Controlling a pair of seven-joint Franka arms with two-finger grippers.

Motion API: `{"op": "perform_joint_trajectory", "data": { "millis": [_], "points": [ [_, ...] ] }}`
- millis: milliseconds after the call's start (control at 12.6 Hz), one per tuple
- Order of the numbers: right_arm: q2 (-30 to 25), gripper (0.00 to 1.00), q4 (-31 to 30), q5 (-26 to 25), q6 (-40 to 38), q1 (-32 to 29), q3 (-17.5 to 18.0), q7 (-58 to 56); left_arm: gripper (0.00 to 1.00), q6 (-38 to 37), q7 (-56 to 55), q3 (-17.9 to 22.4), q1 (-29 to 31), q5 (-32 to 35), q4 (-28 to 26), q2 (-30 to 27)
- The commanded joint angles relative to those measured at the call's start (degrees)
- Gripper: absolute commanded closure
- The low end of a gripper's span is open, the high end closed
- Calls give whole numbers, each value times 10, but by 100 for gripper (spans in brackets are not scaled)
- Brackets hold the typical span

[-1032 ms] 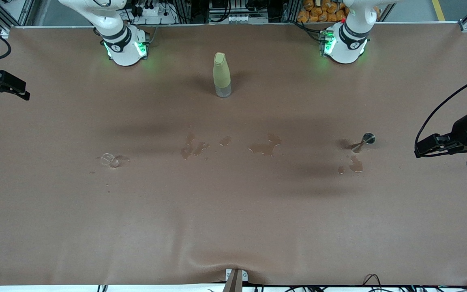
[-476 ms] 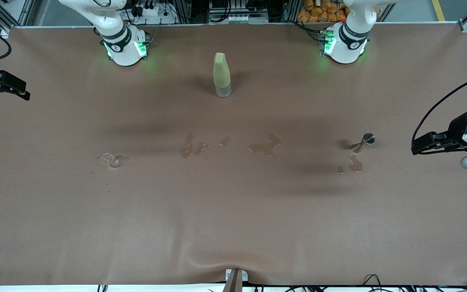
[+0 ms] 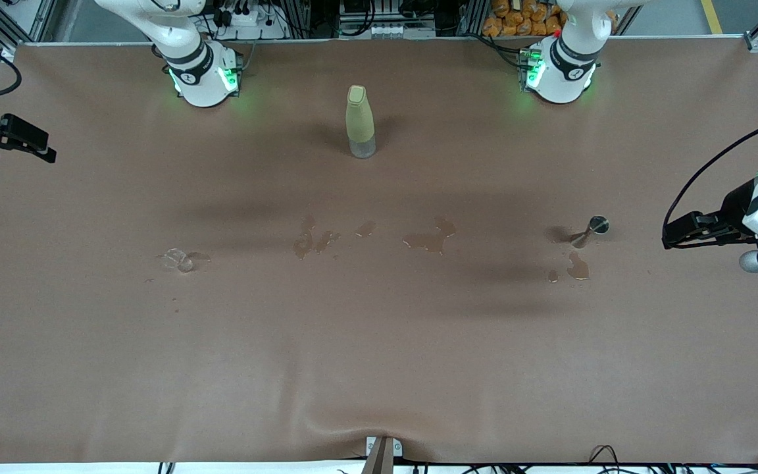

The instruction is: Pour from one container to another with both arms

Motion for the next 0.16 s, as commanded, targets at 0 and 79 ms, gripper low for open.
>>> {"op": "perform_joint_trajectory", "data": {
  "millis": [0, 79],
  "points": [
    [2, 0, 5, 4, -3, 7, -6, 12, 0, -6, 8, -1, 2, -11, -7, -16],
    [2, 0, 5, 2, -3, 7, -6, 12, 0, -6, 7, -1, 2, -12, -7, -15]
  ]
}}
